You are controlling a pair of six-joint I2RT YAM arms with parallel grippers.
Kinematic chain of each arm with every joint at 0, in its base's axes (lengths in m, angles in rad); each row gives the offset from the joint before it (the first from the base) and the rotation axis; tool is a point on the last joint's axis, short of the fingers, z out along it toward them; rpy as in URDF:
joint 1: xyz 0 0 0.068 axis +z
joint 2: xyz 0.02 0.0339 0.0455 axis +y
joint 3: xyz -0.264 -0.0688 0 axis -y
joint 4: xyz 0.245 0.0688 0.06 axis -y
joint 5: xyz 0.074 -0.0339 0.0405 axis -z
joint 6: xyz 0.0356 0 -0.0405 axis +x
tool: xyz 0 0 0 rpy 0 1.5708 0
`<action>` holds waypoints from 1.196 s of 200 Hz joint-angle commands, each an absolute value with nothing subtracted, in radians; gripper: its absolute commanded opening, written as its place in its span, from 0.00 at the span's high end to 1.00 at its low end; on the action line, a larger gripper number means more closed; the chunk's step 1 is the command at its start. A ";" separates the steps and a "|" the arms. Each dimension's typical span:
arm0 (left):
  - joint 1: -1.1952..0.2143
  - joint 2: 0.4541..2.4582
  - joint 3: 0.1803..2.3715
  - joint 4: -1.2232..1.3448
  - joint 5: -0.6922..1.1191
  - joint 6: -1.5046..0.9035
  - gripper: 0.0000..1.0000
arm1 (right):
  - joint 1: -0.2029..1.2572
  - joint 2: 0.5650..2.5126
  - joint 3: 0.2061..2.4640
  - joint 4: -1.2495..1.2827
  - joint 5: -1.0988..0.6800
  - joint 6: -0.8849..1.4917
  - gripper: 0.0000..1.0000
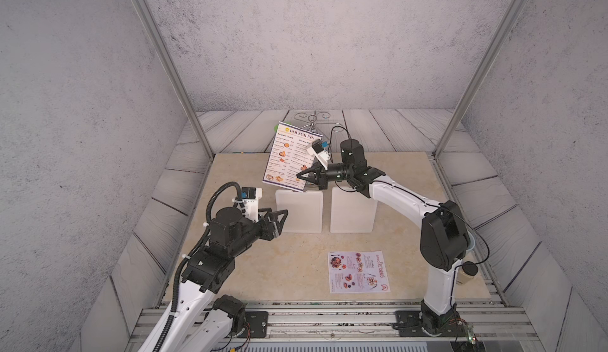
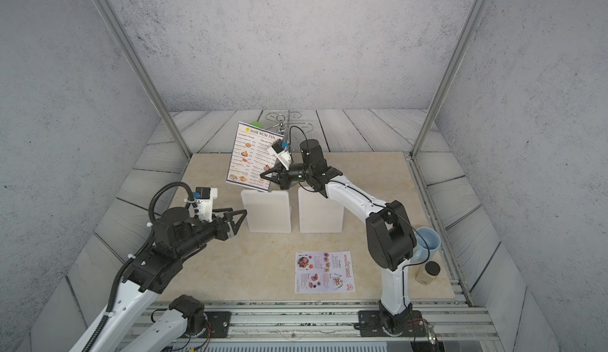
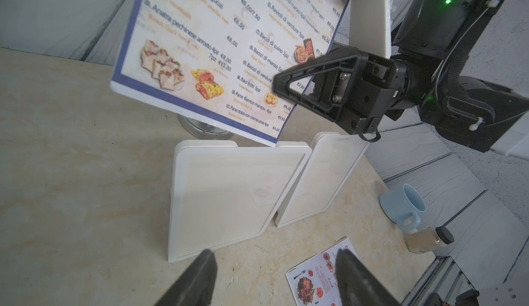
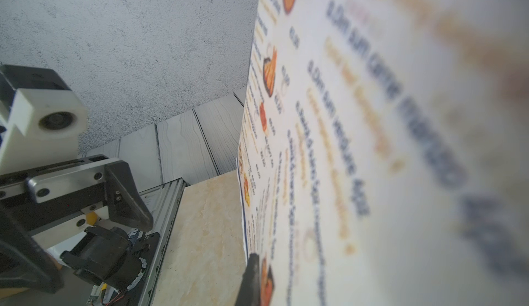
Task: Insert the menus into the narrow rack
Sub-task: Insert the menu into the narrow rack.
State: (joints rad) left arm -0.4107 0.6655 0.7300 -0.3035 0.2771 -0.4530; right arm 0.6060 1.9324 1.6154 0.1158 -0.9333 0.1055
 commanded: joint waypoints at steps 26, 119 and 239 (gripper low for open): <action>-0.413 0.649 0.710 -0.296 0.278 -0.458 0.30 | 0.615 1.980 1.612 0.130 -0.943 0.121 1.00; -0.413 0.644 0.712 -0.308 0.274 -0.451 0.30 | 0.617 1.983 1.666 0.076 -0.902 0.089 1.00; -0.413 0.627 0.713 -0.326 0.270 -0.439 0.30 | 0.616 2.014 1.704 0.039 -0.893 0.081 1.00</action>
State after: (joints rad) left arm -0.4107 0.6403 0.7189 -0.3149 0.2749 -0.4492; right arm 0.6125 1.9743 1.7020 0.0456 -0.8993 0.0937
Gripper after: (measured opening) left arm 0.704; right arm 0.044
